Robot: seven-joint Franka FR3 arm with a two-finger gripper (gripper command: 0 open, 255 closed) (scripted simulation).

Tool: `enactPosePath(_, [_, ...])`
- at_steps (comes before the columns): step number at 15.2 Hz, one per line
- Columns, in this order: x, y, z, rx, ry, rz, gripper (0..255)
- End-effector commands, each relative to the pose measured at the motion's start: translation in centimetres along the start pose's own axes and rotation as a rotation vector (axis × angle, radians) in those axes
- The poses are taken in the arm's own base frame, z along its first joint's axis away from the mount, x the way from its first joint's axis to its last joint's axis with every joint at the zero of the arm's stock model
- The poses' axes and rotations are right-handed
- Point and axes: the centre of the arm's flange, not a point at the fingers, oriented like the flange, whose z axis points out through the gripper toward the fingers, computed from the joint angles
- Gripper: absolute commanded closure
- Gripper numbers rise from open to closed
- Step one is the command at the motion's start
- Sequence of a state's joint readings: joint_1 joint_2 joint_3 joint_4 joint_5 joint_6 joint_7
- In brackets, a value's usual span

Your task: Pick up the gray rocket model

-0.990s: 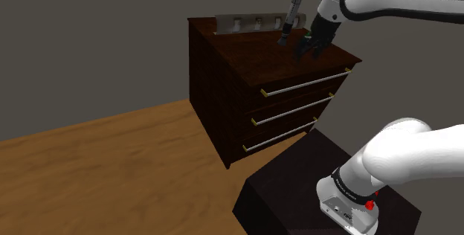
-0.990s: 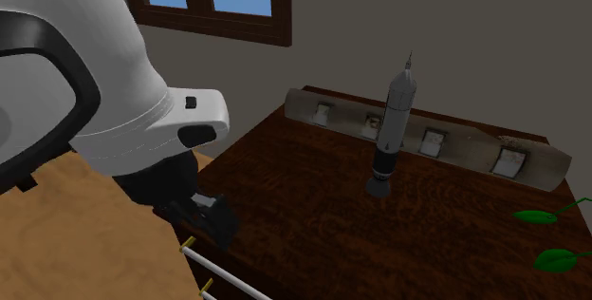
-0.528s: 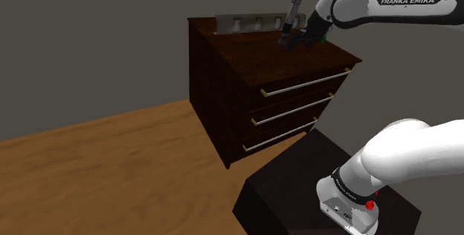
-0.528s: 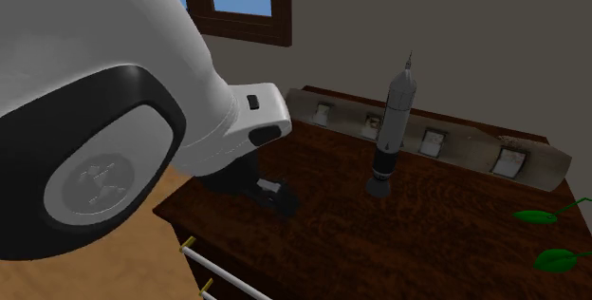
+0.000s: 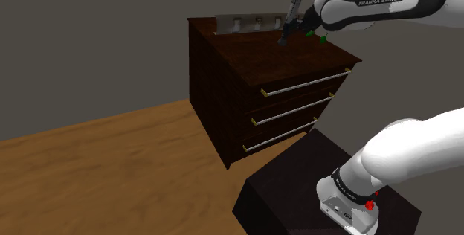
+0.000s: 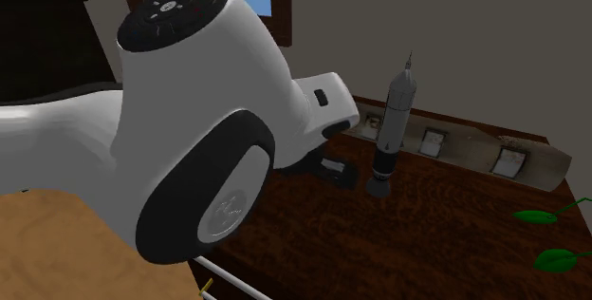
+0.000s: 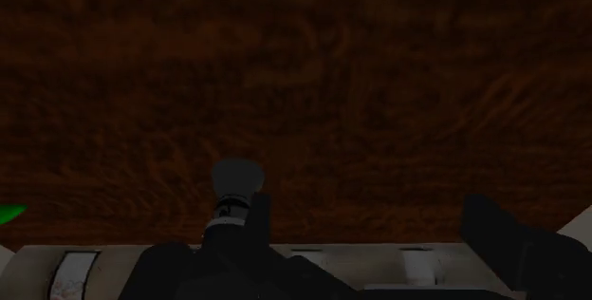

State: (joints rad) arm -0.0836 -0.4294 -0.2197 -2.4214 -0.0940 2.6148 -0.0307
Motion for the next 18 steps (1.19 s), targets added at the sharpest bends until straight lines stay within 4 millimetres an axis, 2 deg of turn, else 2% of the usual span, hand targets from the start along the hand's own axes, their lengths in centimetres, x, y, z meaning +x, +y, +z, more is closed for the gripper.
enactPosePath(1, [1.3, 1.3, 0.6, -0.001, 0.067, 0.01, 0])
enactPosePath(12, [8.6, 8.3, 3.2, 0.007, 0.403, 0.067, 0])
enactPosePath(18, [6.8, 8.3, 5.7, 0.007, 0.403, 0.067, 0])
